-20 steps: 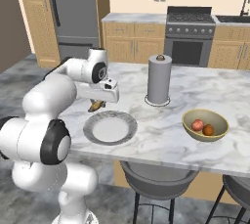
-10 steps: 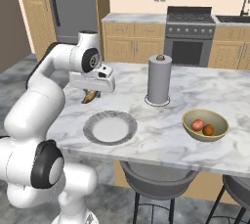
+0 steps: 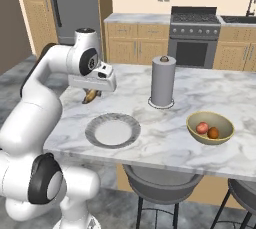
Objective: Take the fruits from the plate on the dining counter and place two fruits in each bowl.
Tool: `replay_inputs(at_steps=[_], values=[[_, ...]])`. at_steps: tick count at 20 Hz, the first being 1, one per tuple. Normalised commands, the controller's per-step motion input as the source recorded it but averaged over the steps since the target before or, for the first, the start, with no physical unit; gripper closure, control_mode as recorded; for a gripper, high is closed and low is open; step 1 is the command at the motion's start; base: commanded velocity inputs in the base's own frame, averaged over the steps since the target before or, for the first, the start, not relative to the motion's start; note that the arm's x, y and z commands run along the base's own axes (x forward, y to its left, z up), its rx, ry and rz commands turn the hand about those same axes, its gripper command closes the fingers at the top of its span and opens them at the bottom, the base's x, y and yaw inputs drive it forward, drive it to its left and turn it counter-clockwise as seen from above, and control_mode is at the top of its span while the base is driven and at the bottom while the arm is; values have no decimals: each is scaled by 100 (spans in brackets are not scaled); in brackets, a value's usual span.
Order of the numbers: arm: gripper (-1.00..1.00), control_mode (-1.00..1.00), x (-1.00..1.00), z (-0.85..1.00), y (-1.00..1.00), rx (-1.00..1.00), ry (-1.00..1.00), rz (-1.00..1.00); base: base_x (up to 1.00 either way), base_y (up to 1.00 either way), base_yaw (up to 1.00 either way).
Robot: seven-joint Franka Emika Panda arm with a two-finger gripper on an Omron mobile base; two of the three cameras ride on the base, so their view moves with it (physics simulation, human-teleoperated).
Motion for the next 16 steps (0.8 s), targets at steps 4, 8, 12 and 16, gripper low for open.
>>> replay_inputs(at_steps=[4, 8, 12, 16], values=[[100, 100, -6, 8, 0, 0, 0, 0, -49, -9, 0], [100, 100, 0, 0, 0, 0, 0, 0, -99, -66, 0], [100, 100, 0, 0, 0, 0, 0, 0, -34, -100, -4], [100, 100, 0, 0, 0, 0, 0, 0, 14, -100, -6]])
